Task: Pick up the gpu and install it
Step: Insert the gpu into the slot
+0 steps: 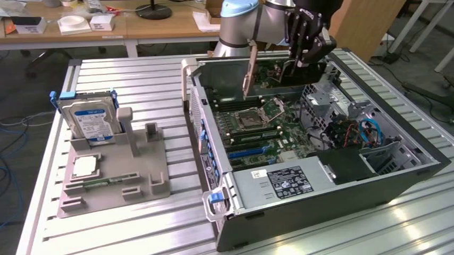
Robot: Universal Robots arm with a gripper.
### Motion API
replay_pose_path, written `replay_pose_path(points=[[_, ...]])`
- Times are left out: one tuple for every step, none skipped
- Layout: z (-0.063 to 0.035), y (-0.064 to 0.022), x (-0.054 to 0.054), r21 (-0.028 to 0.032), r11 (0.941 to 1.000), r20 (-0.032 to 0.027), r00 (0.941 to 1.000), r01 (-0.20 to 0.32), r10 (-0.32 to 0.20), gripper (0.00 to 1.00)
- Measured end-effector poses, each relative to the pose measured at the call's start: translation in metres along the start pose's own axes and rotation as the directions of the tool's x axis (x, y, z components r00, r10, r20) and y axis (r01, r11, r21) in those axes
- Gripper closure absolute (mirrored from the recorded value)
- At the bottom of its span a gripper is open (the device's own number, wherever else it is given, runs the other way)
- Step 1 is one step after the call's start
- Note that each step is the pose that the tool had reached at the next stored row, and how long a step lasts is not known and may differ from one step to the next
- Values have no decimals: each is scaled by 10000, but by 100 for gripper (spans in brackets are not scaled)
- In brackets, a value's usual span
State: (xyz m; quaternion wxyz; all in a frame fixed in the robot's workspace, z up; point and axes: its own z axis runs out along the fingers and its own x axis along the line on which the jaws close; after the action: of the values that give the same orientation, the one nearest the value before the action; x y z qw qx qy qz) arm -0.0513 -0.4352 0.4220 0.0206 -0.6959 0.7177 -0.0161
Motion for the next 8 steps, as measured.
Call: replay_pose_path(points=[[1, 13, 0, 1, 10000, 0, 10000, 0, 0, 74], [2, 26, 1, 1, 10000, 1, 10000, -1, 1, 74], [2, 42, 2, 0, 10000, 0, 10000, -1, 1, 74], [2, 56, 4, 1, 10000, 0, 10000, -1, 1, 74], [4, 67, 6, 1, 10000, 2, 10000, -1, 1, 74], [5, 76, 7, 1, 10000, 2, 10000, -1, 1, 74], [5, 80, 8, 0, 10000, 0, 10000, -1, 1, 74], [7, 82, 10, 0, 10000, -1, 10000, 0, 0, 74]])
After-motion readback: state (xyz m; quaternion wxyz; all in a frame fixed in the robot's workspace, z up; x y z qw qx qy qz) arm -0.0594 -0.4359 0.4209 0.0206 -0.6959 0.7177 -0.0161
